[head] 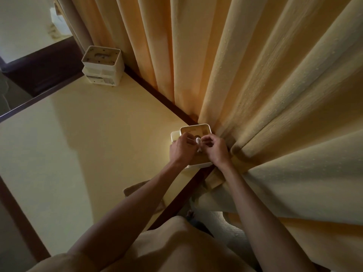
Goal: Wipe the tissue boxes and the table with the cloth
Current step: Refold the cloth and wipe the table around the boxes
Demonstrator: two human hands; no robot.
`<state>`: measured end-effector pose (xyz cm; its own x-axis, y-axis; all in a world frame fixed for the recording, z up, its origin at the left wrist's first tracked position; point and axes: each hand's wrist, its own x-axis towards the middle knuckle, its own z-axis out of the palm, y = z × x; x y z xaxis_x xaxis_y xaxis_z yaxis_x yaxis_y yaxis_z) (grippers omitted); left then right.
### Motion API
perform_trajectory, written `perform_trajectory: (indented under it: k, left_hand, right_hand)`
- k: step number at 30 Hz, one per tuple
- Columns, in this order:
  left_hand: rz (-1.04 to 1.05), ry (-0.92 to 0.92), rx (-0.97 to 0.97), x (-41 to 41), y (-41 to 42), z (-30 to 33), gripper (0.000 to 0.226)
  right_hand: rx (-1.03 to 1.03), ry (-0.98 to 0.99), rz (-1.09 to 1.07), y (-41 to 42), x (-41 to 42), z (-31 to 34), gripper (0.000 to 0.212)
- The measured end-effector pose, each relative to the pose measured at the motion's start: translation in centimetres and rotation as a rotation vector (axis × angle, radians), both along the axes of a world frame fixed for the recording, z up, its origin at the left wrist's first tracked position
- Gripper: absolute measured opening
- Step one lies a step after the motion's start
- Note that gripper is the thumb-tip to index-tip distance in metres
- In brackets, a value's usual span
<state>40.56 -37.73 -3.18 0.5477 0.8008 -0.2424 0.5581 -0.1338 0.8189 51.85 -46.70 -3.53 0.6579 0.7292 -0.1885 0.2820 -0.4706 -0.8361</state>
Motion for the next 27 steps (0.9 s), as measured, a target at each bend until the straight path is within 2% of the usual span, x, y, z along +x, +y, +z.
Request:
perform_trajectory:
  k: [5, 10, 16, 21, 27]
  left_hand:
    - [0.046, 0.03, 0.02, 0.4, -0.4, -0.3, 0.019]
    - [0.048, -0.059, -0.067, 0.3, -0.1, 0.2, 0.021]
    - [0.002, -0.127, -0.069, -0.7, 0.4, 0.7, 0.022]
    - [0.039, -0.131, -0.075, -0.7, -0.3, 0.4, 0.022]
    - [0.054, -0.14, -0.076, -0.4, -0.1, 1.0, 0.019]
  right_hand:
    - [-0.031, -0.051, -0.006, 0.7, 0.0, -0.3, 0.032]
    - [-0.051, -0.13, 0.081, 1.0, 0.4, -0.3, 0.017]
    - [-0.014, -0.258, 0.068, 1.4, 0.6, -0.7, 0.011]
    - [-0.025, -0.395, 0.168, 1.9, 1.0, -0.5, 0.013]
    - [-0.027, -0.354, 0.151, 1.6, 1.9, 0.1, 0.021]
